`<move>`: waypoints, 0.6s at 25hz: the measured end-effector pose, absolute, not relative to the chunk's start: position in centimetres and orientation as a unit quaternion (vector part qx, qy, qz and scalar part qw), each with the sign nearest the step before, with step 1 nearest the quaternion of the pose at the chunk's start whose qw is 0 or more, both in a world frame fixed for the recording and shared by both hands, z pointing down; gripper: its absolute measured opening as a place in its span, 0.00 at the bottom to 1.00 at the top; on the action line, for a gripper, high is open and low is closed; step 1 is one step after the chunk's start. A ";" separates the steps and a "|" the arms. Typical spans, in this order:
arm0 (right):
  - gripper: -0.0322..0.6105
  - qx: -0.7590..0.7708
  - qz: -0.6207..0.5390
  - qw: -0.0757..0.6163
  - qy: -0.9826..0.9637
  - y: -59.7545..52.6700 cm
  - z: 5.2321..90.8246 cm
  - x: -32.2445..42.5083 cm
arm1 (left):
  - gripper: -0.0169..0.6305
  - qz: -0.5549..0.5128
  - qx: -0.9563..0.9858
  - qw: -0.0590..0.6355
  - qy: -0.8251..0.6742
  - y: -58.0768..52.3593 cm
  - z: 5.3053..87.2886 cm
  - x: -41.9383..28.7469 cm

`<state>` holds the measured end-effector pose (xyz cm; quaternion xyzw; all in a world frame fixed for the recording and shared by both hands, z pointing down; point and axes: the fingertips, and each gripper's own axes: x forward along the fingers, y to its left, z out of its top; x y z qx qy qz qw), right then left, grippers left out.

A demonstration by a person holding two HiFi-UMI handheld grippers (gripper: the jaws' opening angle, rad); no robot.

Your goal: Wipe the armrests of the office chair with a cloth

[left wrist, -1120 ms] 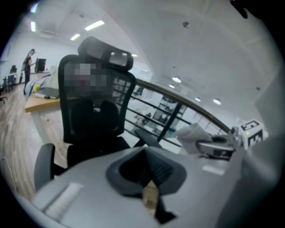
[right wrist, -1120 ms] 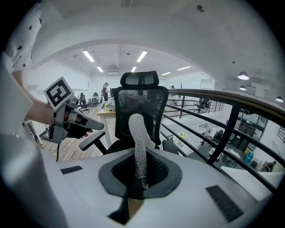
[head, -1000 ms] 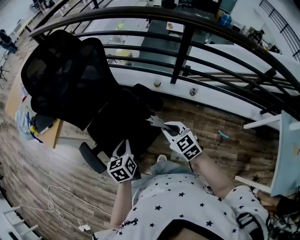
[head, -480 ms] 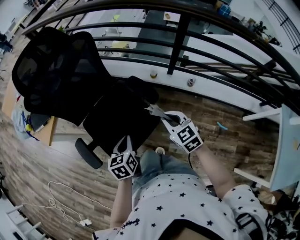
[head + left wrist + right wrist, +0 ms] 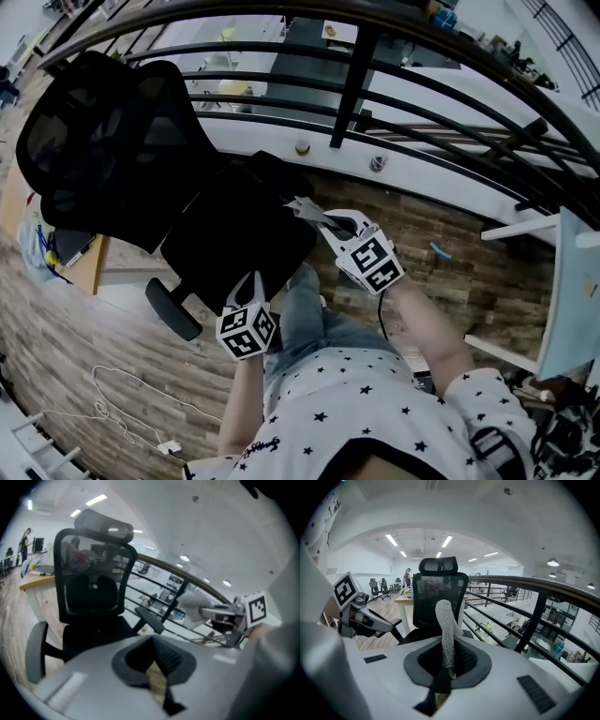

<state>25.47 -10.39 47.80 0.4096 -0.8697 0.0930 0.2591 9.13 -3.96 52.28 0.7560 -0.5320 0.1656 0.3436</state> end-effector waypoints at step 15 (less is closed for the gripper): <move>0.09 0.370 0.065 0.293 -0.879 -18.7 49.0 23.9 | 0.04 0.161 0.760 0.350 -0.523 -11.0 53.1 10.3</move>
